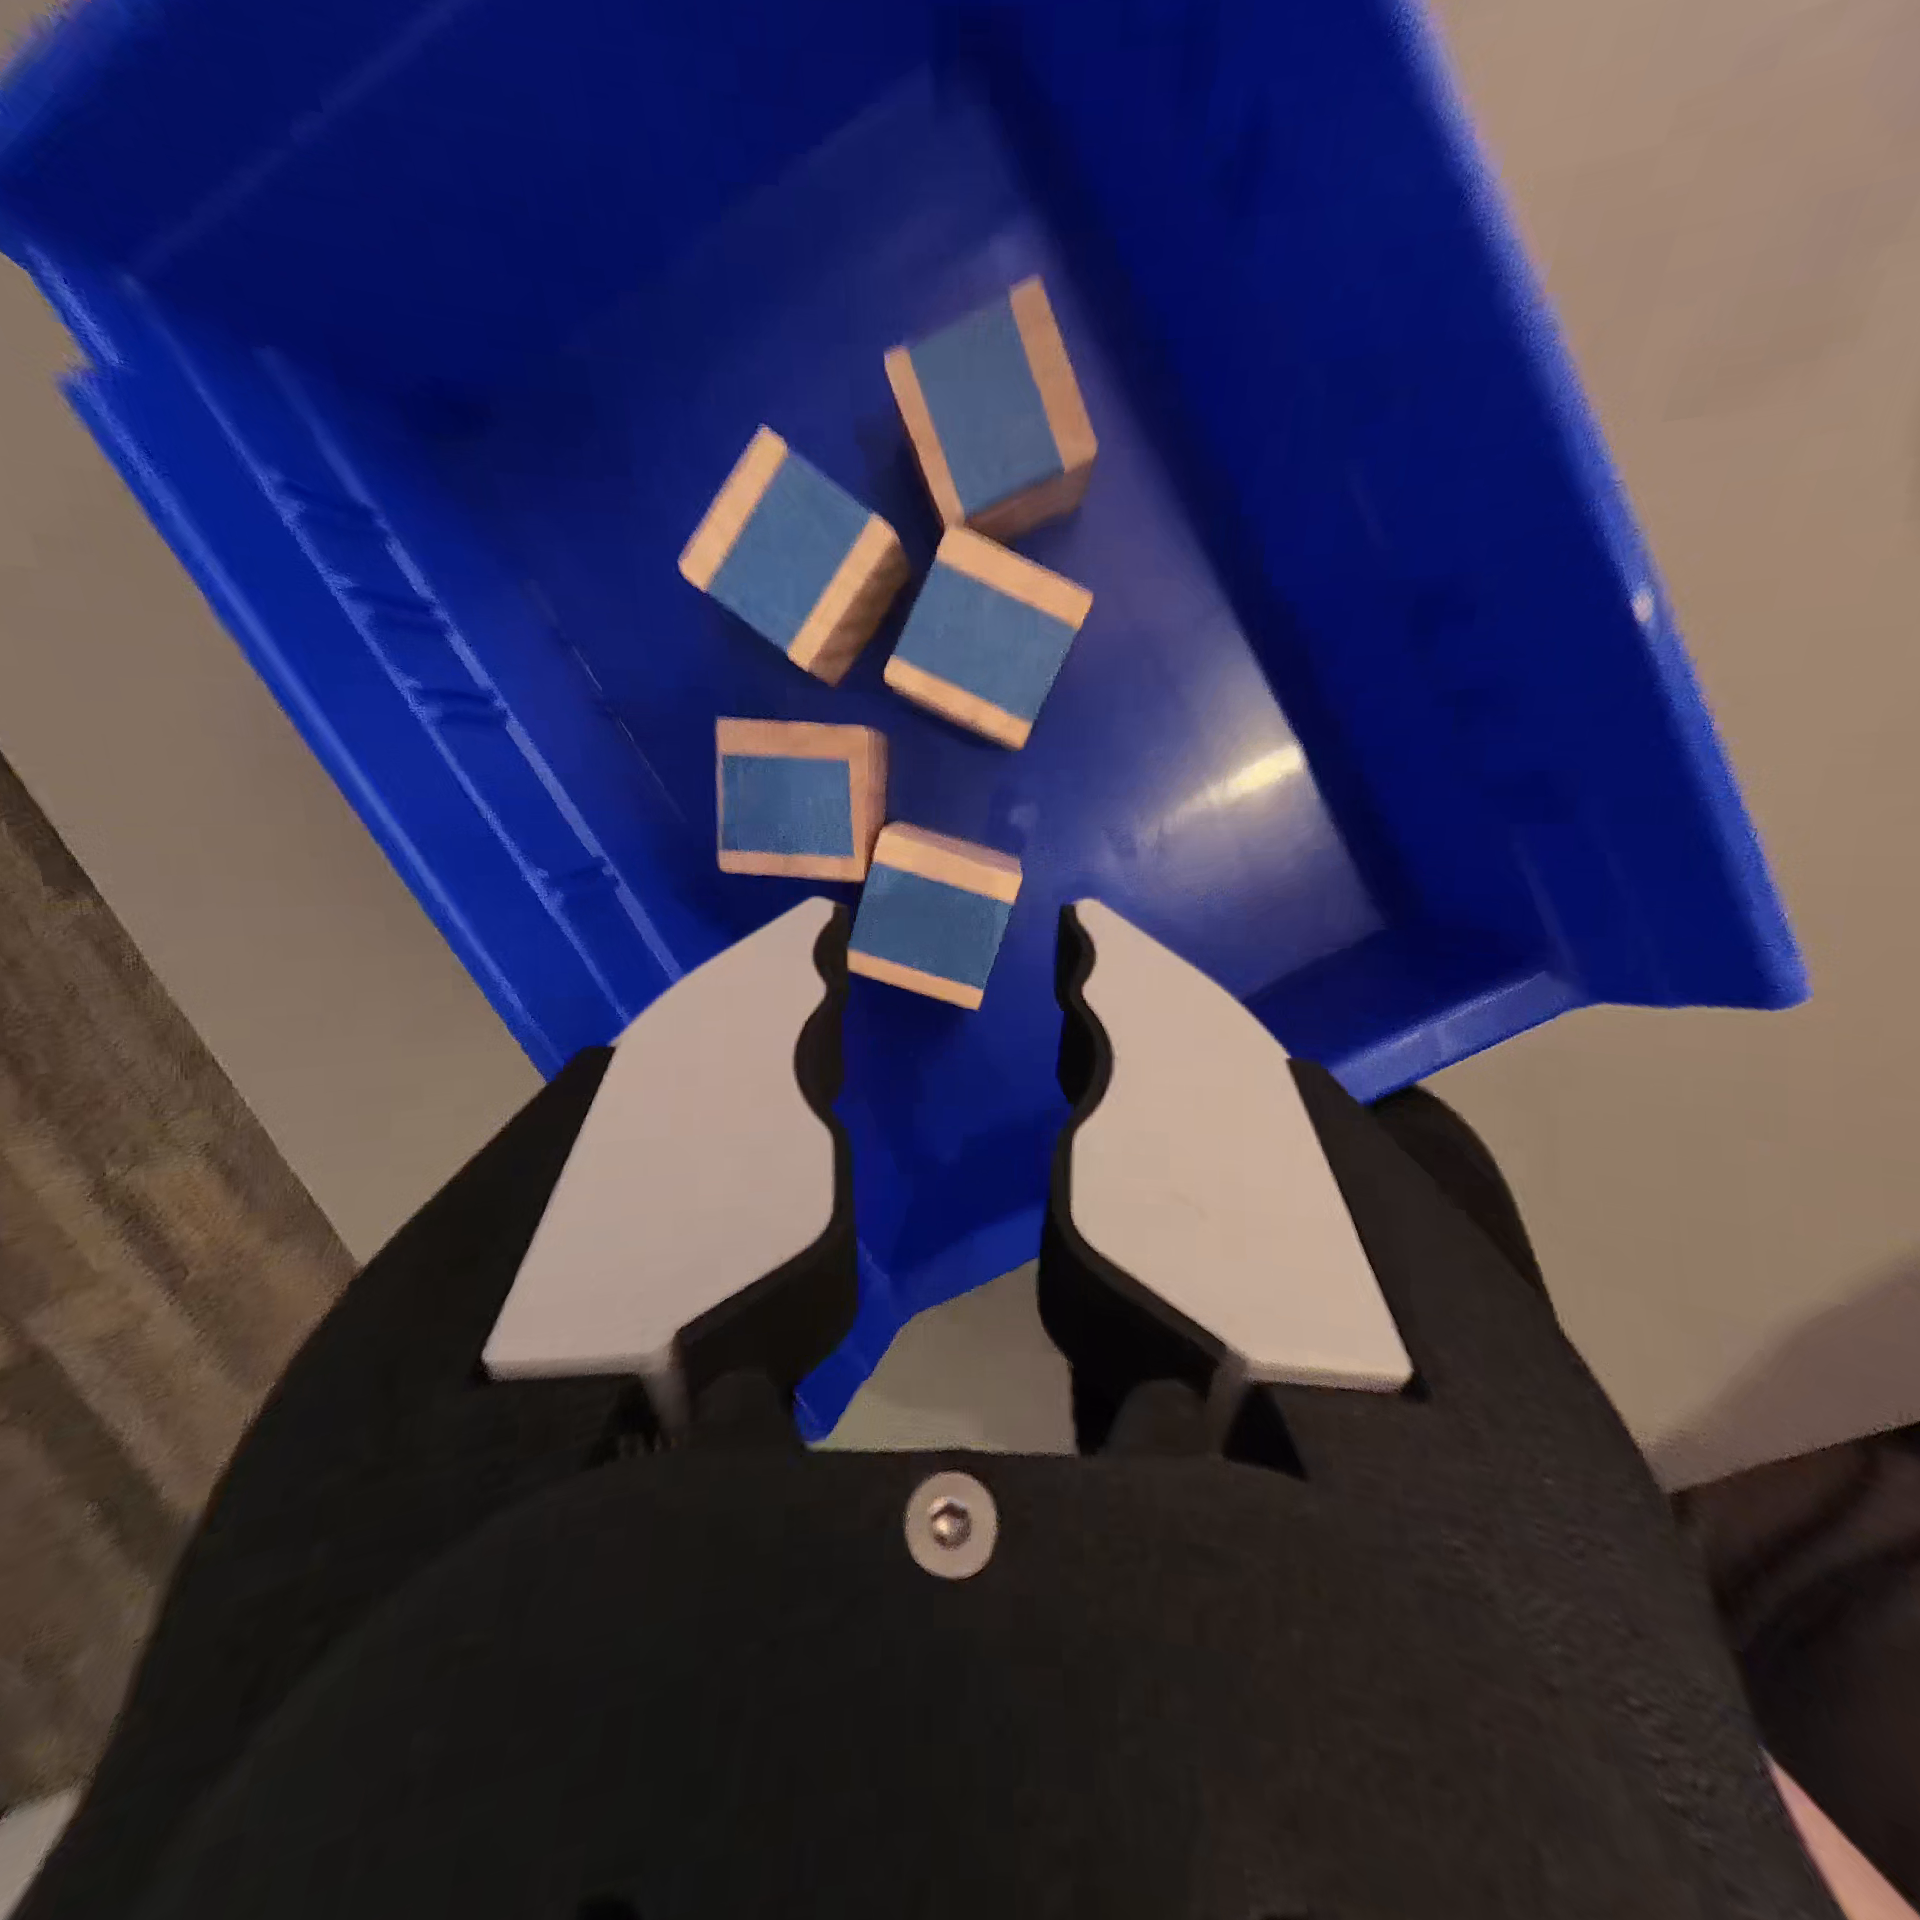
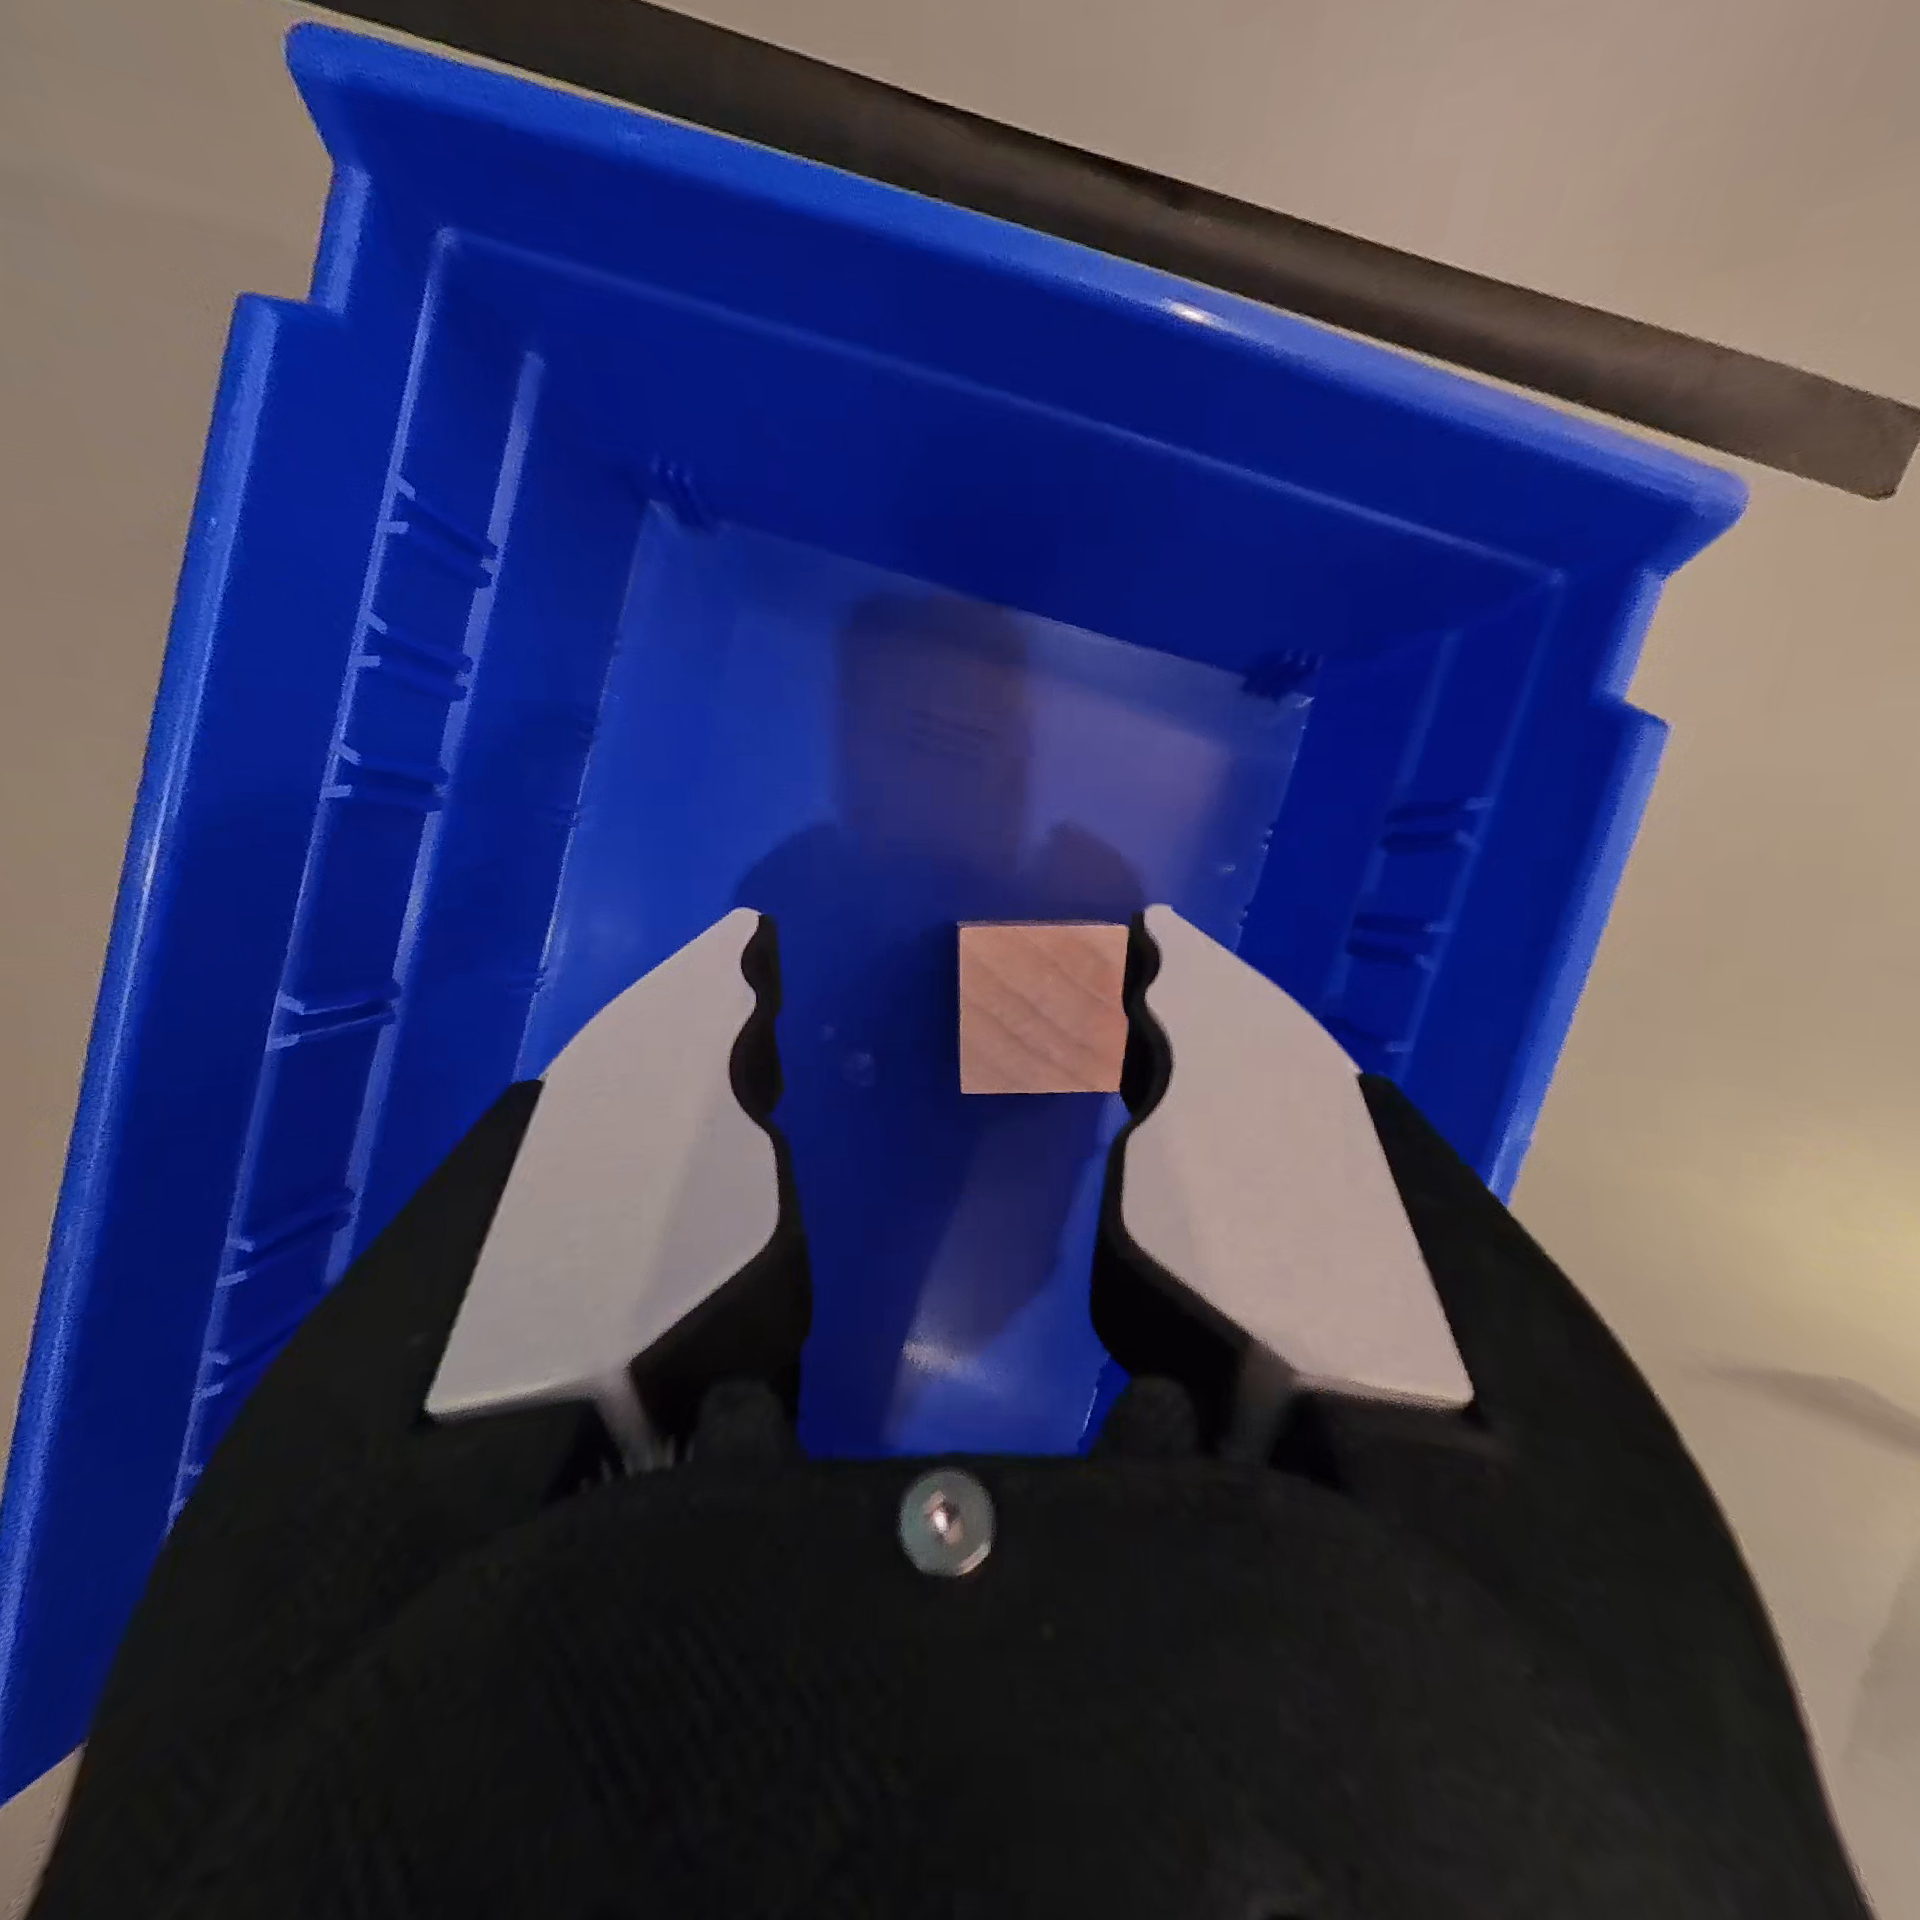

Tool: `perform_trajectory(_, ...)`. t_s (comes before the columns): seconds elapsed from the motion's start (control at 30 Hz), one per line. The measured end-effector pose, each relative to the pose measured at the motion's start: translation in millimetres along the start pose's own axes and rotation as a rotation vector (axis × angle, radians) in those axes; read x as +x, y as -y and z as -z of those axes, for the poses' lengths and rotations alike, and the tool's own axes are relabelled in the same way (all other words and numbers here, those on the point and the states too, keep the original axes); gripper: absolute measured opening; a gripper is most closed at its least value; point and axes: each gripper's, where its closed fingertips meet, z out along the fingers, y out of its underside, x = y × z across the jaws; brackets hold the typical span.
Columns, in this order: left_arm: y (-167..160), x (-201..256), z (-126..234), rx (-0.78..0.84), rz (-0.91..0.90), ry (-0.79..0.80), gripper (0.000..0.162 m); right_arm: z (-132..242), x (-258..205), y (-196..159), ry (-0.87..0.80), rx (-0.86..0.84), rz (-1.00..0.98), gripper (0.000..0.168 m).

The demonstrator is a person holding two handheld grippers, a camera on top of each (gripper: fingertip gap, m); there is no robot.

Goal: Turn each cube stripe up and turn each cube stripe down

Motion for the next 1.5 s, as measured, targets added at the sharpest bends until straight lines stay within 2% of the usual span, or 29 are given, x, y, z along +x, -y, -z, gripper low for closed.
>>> perform_trajectory(0.03, -5, 3, -8, -0.06, -0.008, -0.004, 0.04, 0, 0, 0, -0.005, -0.003, 0.01, 0.065)
perform_trajectory(0.13, -12, 7, -29, -0.174, -0.058, 0.014, 0.042, -2, 0, 0, -0.013, 0.002, 0.025, 0.063)
perform_trajectory(0.23, -26, 2, -38, -0.281, -0.026, 0.043, 0.043, -2, 2, 1, -0.016, 0.009, 0.03, 0.063)
perform_trajectory(0.3, -25, -5, -42, -0.283, -0.018, 0.073, 0.044, -1, 2, 2, -0.013, 0.012, 0.032, 0.062)
perform_trajectory(0.53, -34, -3, -51, -0.323, -0.051, 0.022, 0.052, 2, 2, 3, -0.007, 0.025, 0.042, 0.061)
perform_trajectory(0.73, -44, -9, -60, -0.378, -0.045, 0.029, 0.051, 4, 0, 5, -0.003, 0.035, 0.054, 0.061)
perform_trajectory(0.87, -45, -7, -63, -0.376, -0.025, -0.006, 0.045, 4, 1, 5, -0.003, 0.038, 0.053, 0.061)
perform_trajectory(1.1, -48, -7, -63, -0.382, 0.01, -0.03, 0.045, 2, 1, 4, -0.005, 0.029, 0.057, 0.061)
perform_trajectory(1.5, -48, -6, -67, -0.411, -0.038, -0.024, 0.046, 0, 2, 2, -0.005, 0.015, 0.065, 0.061)
